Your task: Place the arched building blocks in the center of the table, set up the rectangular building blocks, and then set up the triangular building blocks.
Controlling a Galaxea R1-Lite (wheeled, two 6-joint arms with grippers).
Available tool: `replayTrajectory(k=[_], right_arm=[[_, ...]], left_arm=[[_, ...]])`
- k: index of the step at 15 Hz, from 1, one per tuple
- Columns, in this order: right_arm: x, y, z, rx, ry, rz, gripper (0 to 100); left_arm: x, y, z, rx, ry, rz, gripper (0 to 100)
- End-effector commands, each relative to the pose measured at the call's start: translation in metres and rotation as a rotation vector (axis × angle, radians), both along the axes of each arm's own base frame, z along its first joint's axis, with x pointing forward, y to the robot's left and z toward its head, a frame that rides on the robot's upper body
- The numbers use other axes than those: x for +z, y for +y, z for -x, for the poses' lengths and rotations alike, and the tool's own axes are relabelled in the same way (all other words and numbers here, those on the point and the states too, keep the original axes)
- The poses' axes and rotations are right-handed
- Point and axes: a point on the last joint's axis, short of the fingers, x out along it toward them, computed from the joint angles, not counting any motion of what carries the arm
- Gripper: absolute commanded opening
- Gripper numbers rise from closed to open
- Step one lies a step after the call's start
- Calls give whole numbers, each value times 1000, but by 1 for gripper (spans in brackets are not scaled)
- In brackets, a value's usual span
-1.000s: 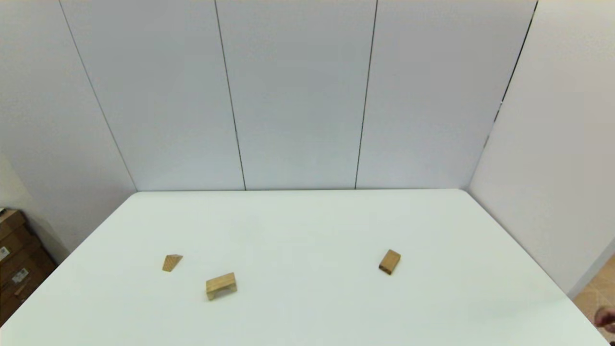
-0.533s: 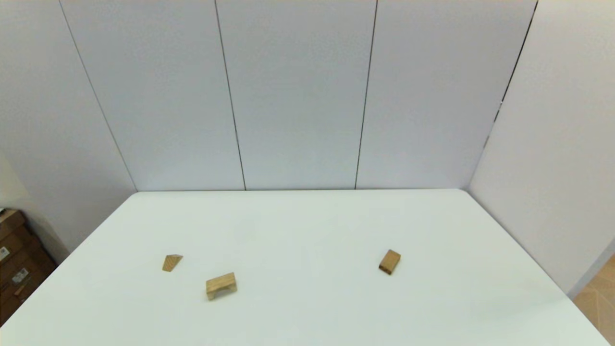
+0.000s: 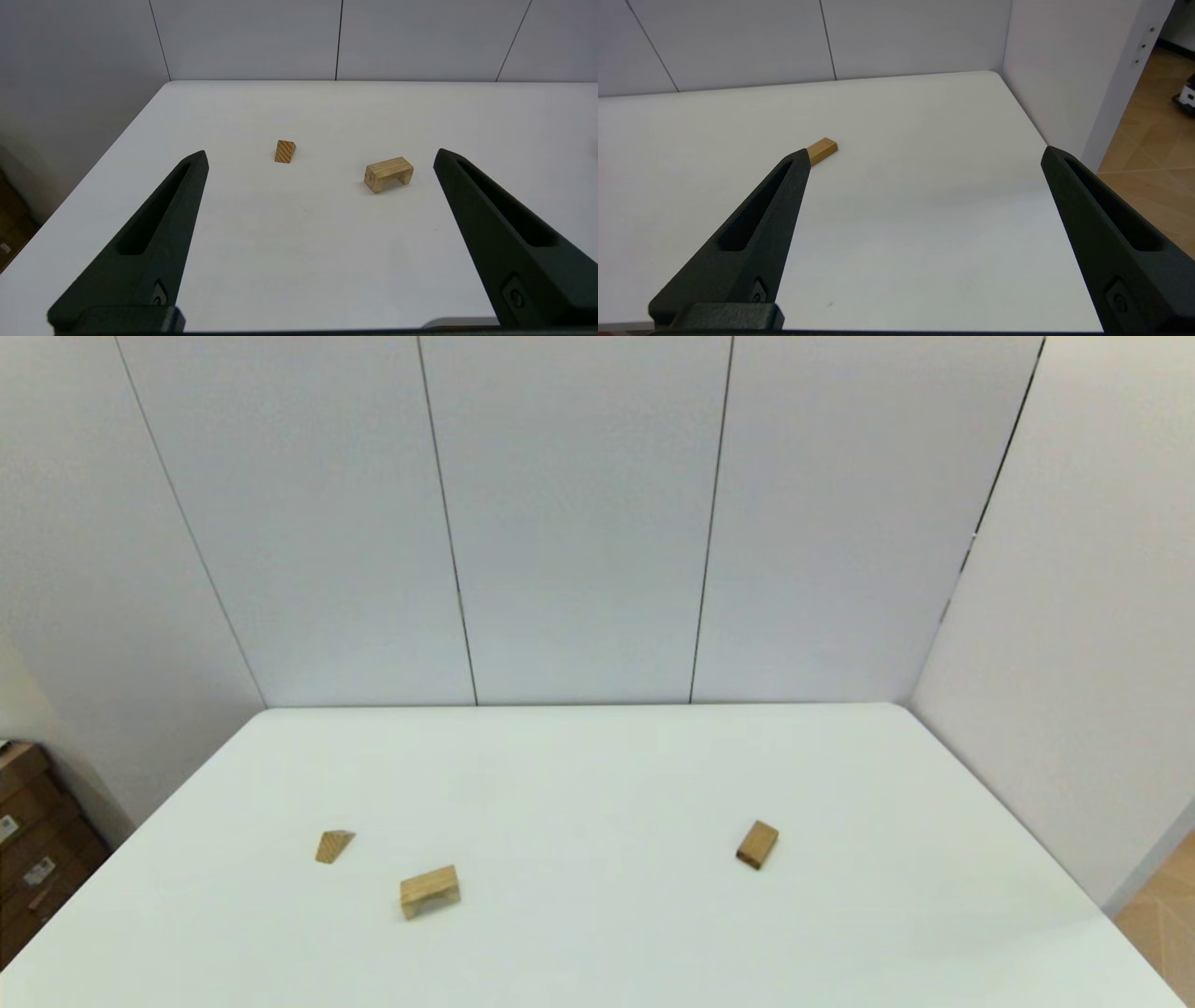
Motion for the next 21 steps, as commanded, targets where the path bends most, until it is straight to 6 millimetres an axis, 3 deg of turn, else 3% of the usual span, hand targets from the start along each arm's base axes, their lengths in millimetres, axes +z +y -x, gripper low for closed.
replayTrajectory(k=[1,4,6,10,13,18,21], right_arm=[[0,0,0,0,0,0,100],[0,0,0,0,0,0,100],[0,0,0,0,0,0,100],[0,0,0,0,0,0,100],[0,0,0,0,0,0,100],[0,0,0,0,0,0,100],[0,0,0,0,0,0,100]], left_arm=[[2,0,-2,-2,35,-6,100],[31,0,-9,-10,94,-1,100],[62,0,-25,-10,177,-2,100],[135,-2,-86,-65,441,-10,100],[167,-3,-134,-113,638,-72,100],[159,-6,-221,-236,896,-267,100],[149,-8,-257,-387,1060,-389,100]])
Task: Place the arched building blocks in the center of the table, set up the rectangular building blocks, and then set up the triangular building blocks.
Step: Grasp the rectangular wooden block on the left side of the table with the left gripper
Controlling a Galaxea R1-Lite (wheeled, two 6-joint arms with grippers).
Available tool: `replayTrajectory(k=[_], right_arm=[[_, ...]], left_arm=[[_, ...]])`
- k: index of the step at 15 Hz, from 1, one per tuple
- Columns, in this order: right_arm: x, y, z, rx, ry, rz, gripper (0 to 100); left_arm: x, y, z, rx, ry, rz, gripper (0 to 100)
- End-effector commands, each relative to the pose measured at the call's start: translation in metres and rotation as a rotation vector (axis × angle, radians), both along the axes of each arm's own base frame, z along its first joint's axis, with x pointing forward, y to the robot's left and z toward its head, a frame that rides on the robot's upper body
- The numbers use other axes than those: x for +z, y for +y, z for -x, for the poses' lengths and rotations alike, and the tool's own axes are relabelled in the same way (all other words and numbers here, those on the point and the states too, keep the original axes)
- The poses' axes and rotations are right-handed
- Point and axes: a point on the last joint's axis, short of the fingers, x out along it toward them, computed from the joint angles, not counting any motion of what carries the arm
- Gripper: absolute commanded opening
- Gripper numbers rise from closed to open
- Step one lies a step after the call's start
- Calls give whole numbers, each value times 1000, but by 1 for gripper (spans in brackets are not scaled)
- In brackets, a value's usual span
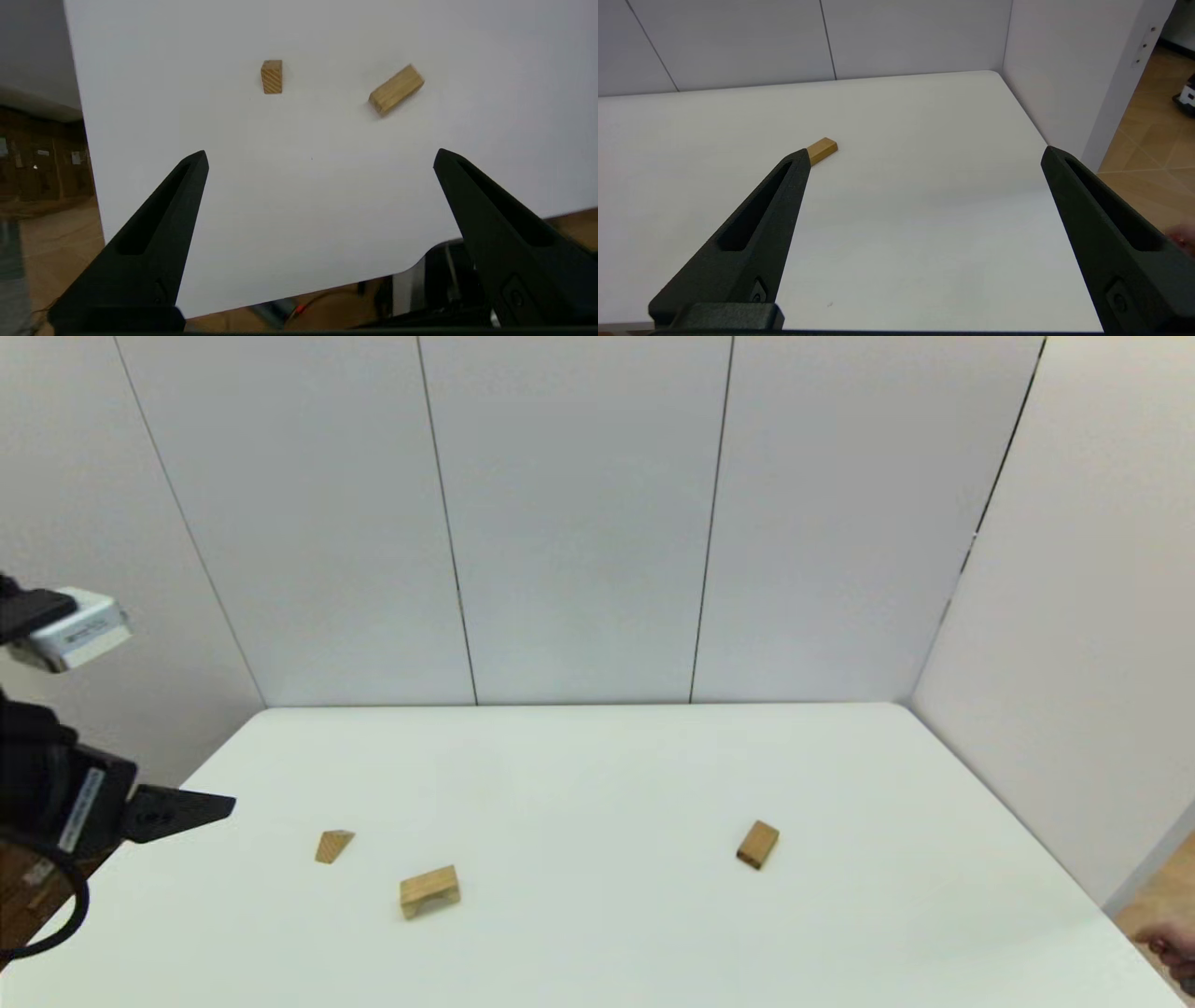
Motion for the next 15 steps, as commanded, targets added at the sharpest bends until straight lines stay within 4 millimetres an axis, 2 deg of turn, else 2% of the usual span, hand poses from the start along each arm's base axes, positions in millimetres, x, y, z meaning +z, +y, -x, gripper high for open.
replayTrajectory(k=[1,3,7,11,15], right_arm=[[0,0,0,1,0,0,100],[0,0,0,1,0,0,100],[0,0,0,1,0,0,100],[0,0,0,1,0,0,100],[0,0,0,1,0,0,100]], left_arm=[[-26,-3,-72,-239,316,-121,100],[-33,-4,-96,-323,397,-151,100],[-57,-27,-138,-561,500,-143,100],[-101,-54,-167,-673,612,-157,100],[-137,-61,-184,-719,689,-119,100]])
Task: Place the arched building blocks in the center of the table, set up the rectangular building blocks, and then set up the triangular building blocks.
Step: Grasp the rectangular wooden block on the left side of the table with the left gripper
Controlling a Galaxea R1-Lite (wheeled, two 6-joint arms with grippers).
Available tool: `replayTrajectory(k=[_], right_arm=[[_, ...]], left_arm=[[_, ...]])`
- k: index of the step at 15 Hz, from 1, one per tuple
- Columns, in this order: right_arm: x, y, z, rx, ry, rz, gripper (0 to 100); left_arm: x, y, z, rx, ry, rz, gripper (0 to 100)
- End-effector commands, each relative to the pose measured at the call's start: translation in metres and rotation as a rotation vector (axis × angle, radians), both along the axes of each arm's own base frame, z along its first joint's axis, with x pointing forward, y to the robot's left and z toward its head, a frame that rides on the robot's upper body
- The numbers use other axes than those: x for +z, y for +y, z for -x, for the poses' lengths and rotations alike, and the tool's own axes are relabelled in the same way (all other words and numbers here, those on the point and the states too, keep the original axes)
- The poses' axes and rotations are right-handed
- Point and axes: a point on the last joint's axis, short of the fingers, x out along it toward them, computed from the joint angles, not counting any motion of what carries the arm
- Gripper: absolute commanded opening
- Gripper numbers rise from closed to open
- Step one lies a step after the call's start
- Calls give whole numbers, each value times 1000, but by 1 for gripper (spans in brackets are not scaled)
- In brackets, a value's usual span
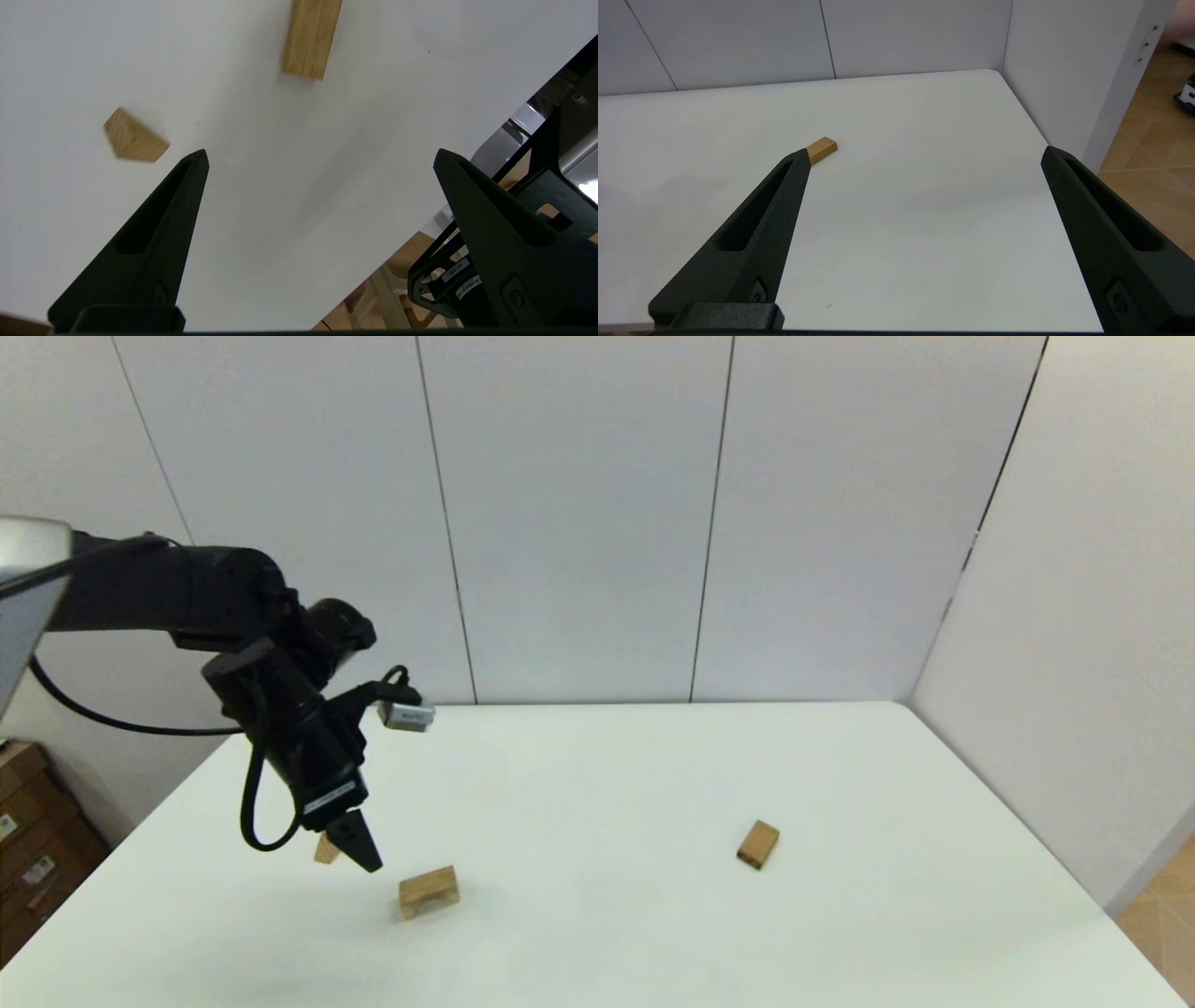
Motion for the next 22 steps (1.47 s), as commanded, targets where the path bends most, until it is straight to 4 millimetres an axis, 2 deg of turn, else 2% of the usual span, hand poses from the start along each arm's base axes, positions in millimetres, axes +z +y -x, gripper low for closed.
replayTrajectory(k=[1,6,11,22], right_arm=[[0,0,0,0,0,0,100],[0,0,0,0,0,0,100],[0,0,0,0,0,0,100],[0,0,0,0,0,0,100]], left_arm=[[-45,-7,-17,-59,117,7,100],[-73,-8,-27,-102,125,7,100],[-96,-14,-40,-182,44,16,100],[-104,-39,-32,-272,47,11,100]])
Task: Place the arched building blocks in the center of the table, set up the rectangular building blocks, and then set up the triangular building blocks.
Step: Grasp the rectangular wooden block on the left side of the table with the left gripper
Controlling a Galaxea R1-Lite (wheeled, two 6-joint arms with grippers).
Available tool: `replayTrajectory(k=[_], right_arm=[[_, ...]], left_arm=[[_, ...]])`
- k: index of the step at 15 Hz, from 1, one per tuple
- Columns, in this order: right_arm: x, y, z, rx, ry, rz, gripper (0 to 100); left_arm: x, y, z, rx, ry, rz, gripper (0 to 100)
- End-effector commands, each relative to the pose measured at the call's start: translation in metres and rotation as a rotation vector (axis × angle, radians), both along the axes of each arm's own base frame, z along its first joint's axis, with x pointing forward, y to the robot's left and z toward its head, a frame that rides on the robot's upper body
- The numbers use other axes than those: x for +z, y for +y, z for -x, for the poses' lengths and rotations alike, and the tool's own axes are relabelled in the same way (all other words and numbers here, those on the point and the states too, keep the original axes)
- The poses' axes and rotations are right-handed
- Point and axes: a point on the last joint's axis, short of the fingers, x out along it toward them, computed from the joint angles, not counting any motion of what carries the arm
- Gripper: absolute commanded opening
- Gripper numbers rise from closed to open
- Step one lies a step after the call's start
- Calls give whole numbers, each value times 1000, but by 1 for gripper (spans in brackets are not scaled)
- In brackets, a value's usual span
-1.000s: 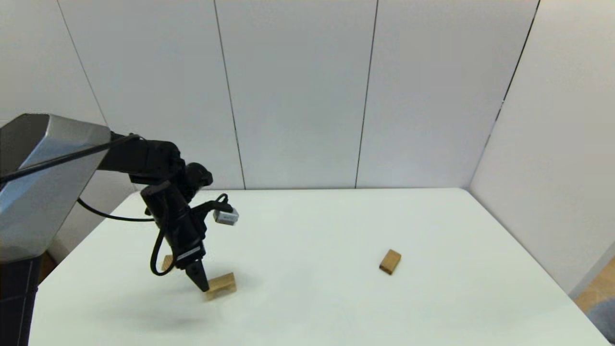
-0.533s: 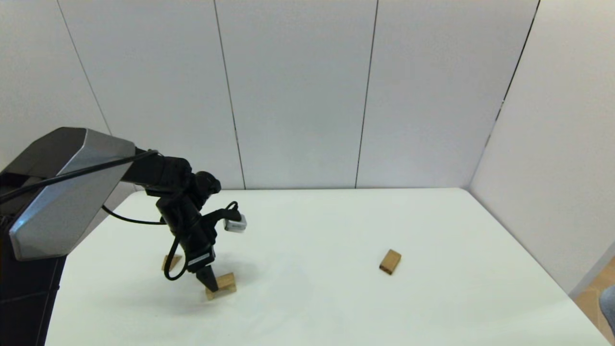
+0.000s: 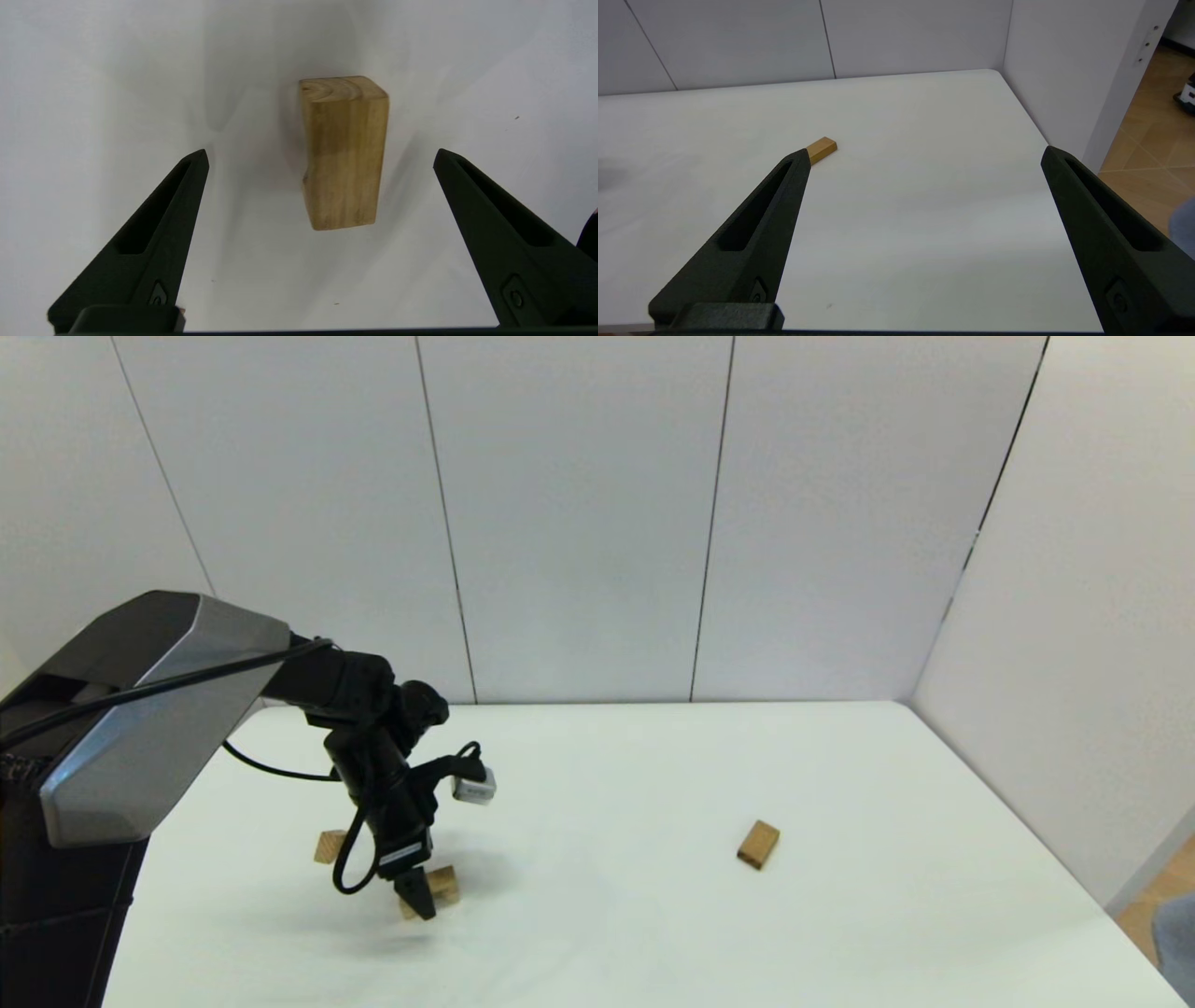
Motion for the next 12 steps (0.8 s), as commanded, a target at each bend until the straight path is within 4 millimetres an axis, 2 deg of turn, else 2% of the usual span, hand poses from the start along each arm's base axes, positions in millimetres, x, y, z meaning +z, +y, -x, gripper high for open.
replayTrajectory(k=[1,7,8,12], right_arm=[[0,0,0,0,0,0,100],[0,0,0,0,0,0,100],[0,0,0,0,0,0,100],[0,0,0,-1,1,0,100]], left_arm=[[-1,-5,4,-21,10,-2,100],[-5,-7,5,-25,24,-12,100],[-5,-6,5,-23,24,-14,0],[-5,-7,5,-20,27,-13,0]])
